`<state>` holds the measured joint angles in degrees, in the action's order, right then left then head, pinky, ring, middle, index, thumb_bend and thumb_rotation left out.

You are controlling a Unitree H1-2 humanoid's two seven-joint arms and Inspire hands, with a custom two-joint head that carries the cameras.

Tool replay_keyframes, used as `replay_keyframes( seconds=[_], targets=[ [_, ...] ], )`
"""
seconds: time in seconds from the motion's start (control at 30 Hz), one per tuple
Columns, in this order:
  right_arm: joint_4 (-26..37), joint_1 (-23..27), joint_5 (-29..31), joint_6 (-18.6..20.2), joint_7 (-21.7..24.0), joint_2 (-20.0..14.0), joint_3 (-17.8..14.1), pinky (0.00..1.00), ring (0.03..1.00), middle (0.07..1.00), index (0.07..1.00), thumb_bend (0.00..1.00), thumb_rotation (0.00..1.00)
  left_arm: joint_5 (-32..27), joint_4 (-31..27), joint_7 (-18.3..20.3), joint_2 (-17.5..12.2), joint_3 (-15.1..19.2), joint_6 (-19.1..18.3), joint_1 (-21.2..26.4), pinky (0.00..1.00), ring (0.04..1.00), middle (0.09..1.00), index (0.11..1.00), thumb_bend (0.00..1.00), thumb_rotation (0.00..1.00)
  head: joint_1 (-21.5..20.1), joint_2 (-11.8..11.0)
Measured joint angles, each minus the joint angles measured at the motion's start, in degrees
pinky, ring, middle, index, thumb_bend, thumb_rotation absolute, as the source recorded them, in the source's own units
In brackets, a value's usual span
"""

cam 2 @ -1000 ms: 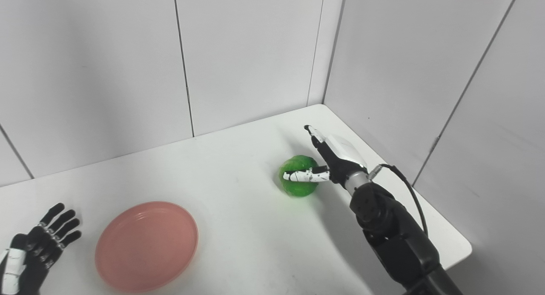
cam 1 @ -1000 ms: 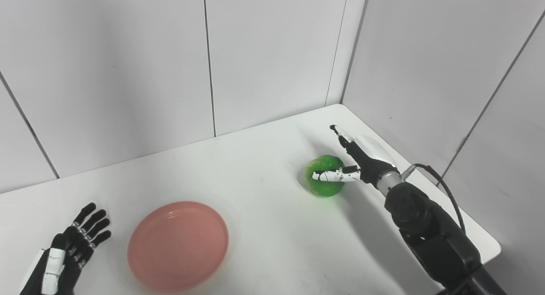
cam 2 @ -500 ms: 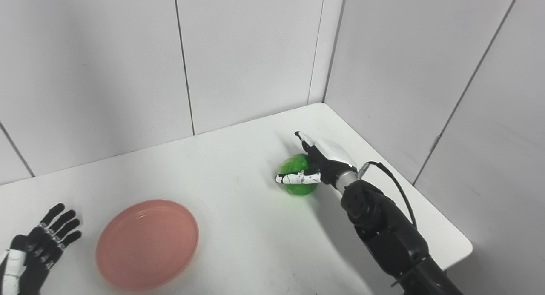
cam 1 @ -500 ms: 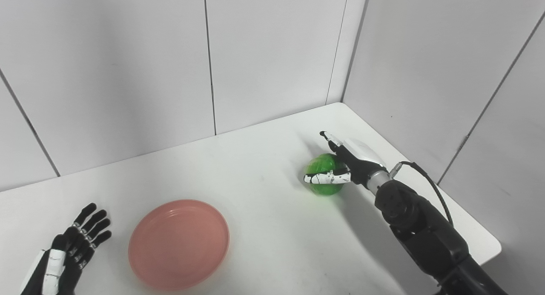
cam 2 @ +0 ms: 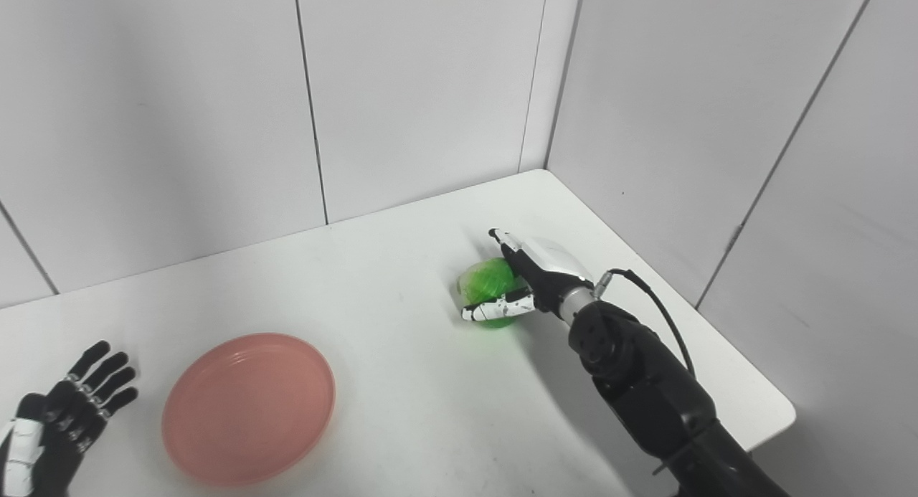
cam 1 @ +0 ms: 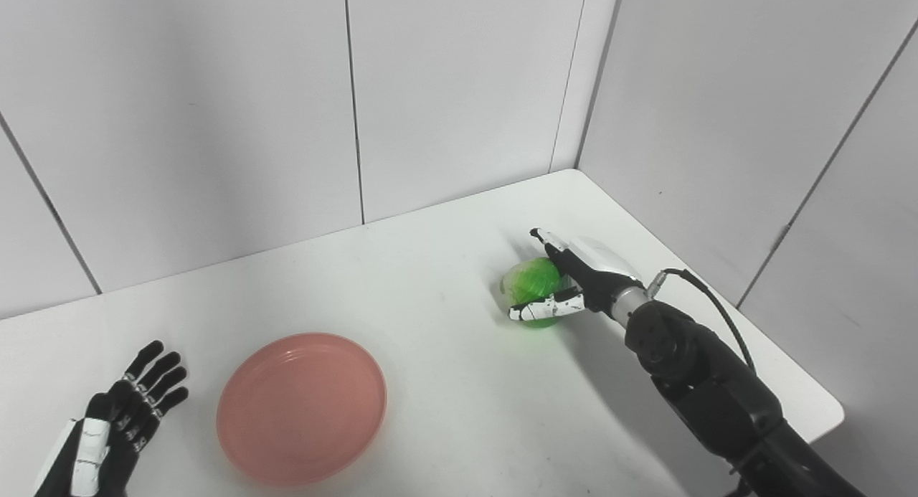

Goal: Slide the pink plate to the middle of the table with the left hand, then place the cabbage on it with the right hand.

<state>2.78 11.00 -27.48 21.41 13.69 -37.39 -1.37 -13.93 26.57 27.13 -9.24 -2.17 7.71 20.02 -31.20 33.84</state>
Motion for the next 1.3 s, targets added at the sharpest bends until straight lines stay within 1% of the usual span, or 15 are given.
replay_keyframes(
  seconds=[0.03,0.07,0.1,0.13,0.17,0.2,0.23,0.33,0.63,0.9,0.97,1.03,1.13,1.23,1.3],
  targets=[
    [-0.3,0.0,0.3,-1.0,-0.9,0.2,-0.3,0.65,0.694,0.718,0.727,0.97,0.16,0.0,0.0,0.0,0.0,0.0,0.0,0.0,0.89,0.907,0.911,0.896,0.91,0.9,0.0,0.0],
    [-1.0,0.0,1.0,-2.8,-2.1,0.6,-1.0,0.64,0.68,0.704,0.714,0.96,0.14,0.0,0.0,0.0,0.0,0.0,0.0,0.0,0.89,0.908,0.911,0.896,0.91,0.9,0.0,0.0],
    [-1.6,0.0,1.7,-4.1,-3.4,1.1,-1.7,0.58,0.612,0.64,0.66,0.92,0.07,0.0,-0.1,0.0,0.0,0.0,-0.1,0.0,0.89,0.907,0.91,0.895,0.91,0.9,0.0,0.1],
    [-2.0,0.0,2.1,-5.0,-4.4,1.6,-2.3,0.53,0.553,0.586,0.56,0.68,0.1,0.0,-0.1,0.0,0.0,0.0,-0.1,0.0,0.89,0.907,0.91,0.894,0.91,0.91,0.1,0.1],
    [-2.2,0.0,2.3,-5.6,-5.4,2.1,-2.5,0.5,0.531,0.565,0.525,0.6,0.12,0.0,-0.1,0.0,0.0,0.0,-0.1,0.0,0.89,0.906,0.91,0.893,0.91,0.91,0.1,0.1],
    [-2.2,0.0,2.4,-5.9,-6.1,2.7,-2.6,0.49,0.518,0.516,0.508,0.56,0.05,0.0,-0.2,-0.1,0.0,0.0,-0.1,-0.1,0.89,0.907,0.911,0.894,0.91,0.91,0.1,0.1],
    [-2.2,0.1,2.5,-6.1,-6.8,3.2,-2.6,0.49,0.511,0.499,0.502,0.55,0.02,0.0,-0.2,-0.2,0.0,0.0,-0.1,-0.1,0.89,0.906,0.911,0.895,0.91,0.91,0.3,0.2],
    [-2.6,0.5,2.6,-7.2,-7.8,4.2,-2.5,0.47,0.492,0.48,0.496,0.53,0.0,0.0,-0.5,-0.3,0.0,-0.1,-0.1,-0.2,0.89,0.906,0.909,0.893,0.92,0.9,0.4,0.1],
    [-6.1,2.3,2.4,-11.9,-12.0,7.1,-2.0,0.43,0.46,0.454,0.518,0.53,0.0,0.0,-1.2,-0.6,0.0,-0.4,-0.4,-0.6,0.89,0.91,0.911,0.893,0.91,0.9,1.1,0.1],
    [-6.1,2.5,2.6,-12.4,-12.7,8.4,-1.8,0.43,0.469,0.463,0.513,0.53,0.0,0.0,-1.9,-1.4,0.1,-0.9,-0.7,-0.9,0.91,0.922,0.921,0.905,0.92,0.9,2.5,-0.3],
    [-5.8,2.5,2.6,-12.8,-12.7,8.5,-1.6,0.43,0.466,0.46,0.517,0.53,0.0,0.1,-1.9,-1.8,0.2,-1.0,-0.9,-0.9,0.91,0.924,0.923,0.906,0.92,0.9,3.5,-0.4],
    [-5.0,2.5,2.8,-13.3,-12.7,8.6,-1.6,0.42,0.46,0.459,0.517,0.53,0.0,0.1,-2.2,-2.2,0.3,-1.3,-1.0,-0.9,0.91,0.925,0.924,0.908,0.93,0.9,5.8,-0.7],
    [-2.2,2.9,3.3,-13.7,-12.7,9.1,-1.6,0.41,0.456,0.46,0.515,0.53,0.0,0.3,-2.9,-2.8,0.4,-2.0,-1.7,-1.1,0.91,0.927,0.923,0.907,0.94,0.9,7.2,-0.8],
    [0.0,4.1,3.7,-13.8,-12.6,9.7,-1.1,0.41,0.455,0.458,0.514,0.53,0.0,0.9,-3.0,-3.7,1.0,-2.6,-1.7,-1.1,0.92,0.93,0.925,0.911,0.95,0.9,10.5,-1.1],
    [1.0,4.8,4.6,-13.9,-12.3,10.4,-0.8,0.4,0.444,0.451,0.522,0.53,0.0,1.3,-3.3,-4.3,1.9,-3.0,-1.7,-1.1,0.93,0.934,0.927,0.915,0.95,0.89,10.8,-1.1]
  ],
)
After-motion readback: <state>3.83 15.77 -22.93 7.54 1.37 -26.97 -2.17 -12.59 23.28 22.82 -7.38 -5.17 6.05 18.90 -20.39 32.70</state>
